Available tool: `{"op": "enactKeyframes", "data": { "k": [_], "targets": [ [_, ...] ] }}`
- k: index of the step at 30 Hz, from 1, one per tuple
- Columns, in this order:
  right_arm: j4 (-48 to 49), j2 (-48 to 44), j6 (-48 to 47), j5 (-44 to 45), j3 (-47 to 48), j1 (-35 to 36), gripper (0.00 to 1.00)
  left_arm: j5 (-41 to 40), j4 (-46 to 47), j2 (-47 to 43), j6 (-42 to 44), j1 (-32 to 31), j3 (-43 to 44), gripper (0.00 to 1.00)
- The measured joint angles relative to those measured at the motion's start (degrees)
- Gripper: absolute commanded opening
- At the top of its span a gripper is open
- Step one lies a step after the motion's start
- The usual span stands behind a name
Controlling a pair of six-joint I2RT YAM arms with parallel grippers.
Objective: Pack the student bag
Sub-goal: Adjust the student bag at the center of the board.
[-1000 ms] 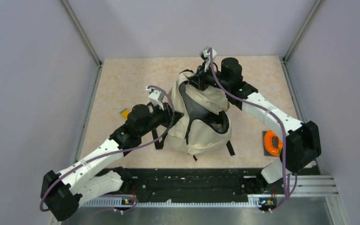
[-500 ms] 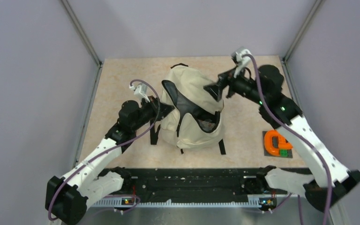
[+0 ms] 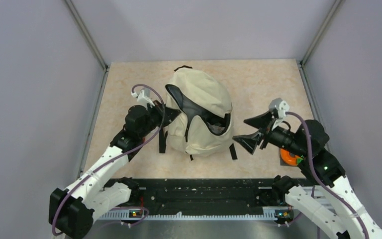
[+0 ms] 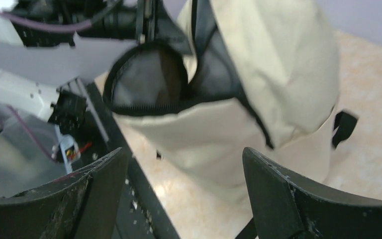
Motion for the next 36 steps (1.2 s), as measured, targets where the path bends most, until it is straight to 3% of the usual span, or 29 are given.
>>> {"op": "enactKeyframes", "data": {
  "k": [7, 12, 16, 17, 18, 22, 23, 31, 33, 36],
  "targets": [
    [-1.4, 0.0, 0.7, -2.7, -12.7, 0.0, 0.84, -2.5, -1.5, 0.4, -0.7, 1.2, 1.4, 0.00],
    [2.9, 5.3, 2.5, 3.0, -13.1, 1.2, 0.84, -2.7, -2.2, 1.1, -0.7, 1.7, 2.3, 0.00],
    [10.4, 11.5, 2.6, 9.1, -13.1, 7.4, 0.83, -2.5, -3.9, 1.3, -0.5, 1.9, 3.3, 0.00],
    [12.1, 14.0, 1.9, 12.0, -13.1, 9.9, 0.80, -2.4, -4.2, 1.4, -0.3, 1.9, 3.5, 0.00],
    [13.3, 15.7, 1.4, 13.7, -13.1, 11.4, 0.70, -2.4, -4.6, 1.5, -0.2, 2.1, 3.8, 0.00],
    [17.0, 23.5, -2.0, 20.0, -12.2, 15.8, 0.05, -2.3, -5.5, 1.6, 1.1, 2.7, 4.3, 0.00],
    [16.9, 24.6, -3.2, 20.9, -11.3, 16.2, 0.00, -2.0, -5.7, 1.6, 1.7, 3.0, 4.6, 0.00],
    [9.4, 27.5, -9.4, 24.7, 4.2, 16.8, 0.00, 1.7, -10.9, 1.4, 12.8, 4.2, 12.9, 0.01],
    [9.4, 26.8, -9.6, 24.0, 6.0, 16.8, 0.00, 4.0, -12.4, 0.7, 16.3, 4.2, 14.6, 0.10],
    [9.6, 25.4, -9.5, 23.3, 6.0, 17.0, 0.00, 5.7, -15.5, -1.6, 21.4, 4.0, 15.2, 0.44]
  ]
}}
